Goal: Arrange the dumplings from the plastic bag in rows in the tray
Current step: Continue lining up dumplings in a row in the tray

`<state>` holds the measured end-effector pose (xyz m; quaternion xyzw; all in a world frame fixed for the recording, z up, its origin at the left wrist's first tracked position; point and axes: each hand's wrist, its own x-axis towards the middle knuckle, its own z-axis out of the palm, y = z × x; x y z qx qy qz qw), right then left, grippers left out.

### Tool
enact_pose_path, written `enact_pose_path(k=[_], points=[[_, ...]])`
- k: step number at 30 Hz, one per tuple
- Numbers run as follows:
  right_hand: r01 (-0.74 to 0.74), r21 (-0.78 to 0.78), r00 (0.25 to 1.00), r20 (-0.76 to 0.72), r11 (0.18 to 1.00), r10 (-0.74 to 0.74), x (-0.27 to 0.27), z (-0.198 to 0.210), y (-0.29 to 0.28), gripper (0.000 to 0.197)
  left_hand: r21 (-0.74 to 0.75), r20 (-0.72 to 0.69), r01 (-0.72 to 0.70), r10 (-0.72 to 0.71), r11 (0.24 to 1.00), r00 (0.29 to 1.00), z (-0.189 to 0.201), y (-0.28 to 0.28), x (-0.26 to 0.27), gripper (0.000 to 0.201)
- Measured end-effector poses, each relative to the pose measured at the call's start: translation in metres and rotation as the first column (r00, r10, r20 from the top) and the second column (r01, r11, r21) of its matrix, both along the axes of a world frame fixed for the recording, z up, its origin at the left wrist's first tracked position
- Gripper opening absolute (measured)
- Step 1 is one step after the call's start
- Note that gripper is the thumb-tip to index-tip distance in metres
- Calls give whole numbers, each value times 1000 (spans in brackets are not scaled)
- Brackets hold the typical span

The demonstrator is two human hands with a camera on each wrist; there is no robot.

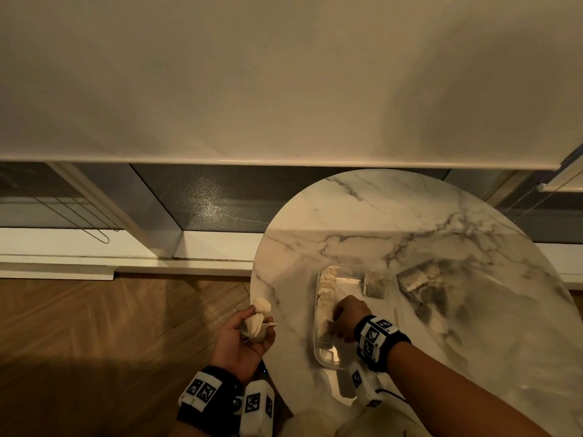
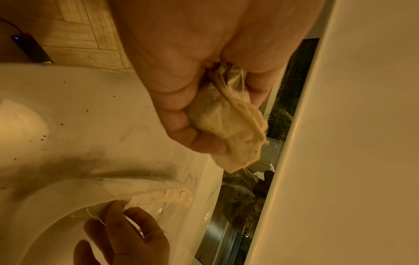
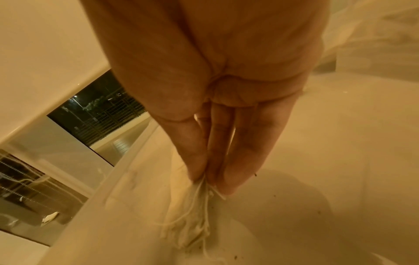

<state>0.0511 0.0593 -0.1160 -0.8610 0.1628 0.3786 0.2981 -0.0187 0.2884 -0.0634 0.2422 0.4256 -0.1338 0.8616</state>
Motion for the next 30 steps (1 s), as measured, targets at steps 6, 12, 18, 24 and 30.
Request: enact_pose_path(k=[6,12,18,24,30], points=[[30,5,997,73,1000,-31,5,-18,-1,22,19,9,22,-22,1000,1000,3,-3,1,37],[14,13,997,80,1000,-15,7,-16,-2,29,17,10,19,-19,1000,1000,3,-3,1,39],[-55,-27,997,-60,998,53,-2,2,-3,50,15,3,13,-13,1000,1000,1,-3,0,37],[-274,-140,958,-121,951,259,-7,-3,4,81,17,-13,12,-12,1000,1000,0,-4,-1,39],[-288,-168,958,-53,943,283,-2,-6,6,68,16,-12,-5,6,1000,1000,2,-2,-1,38]])
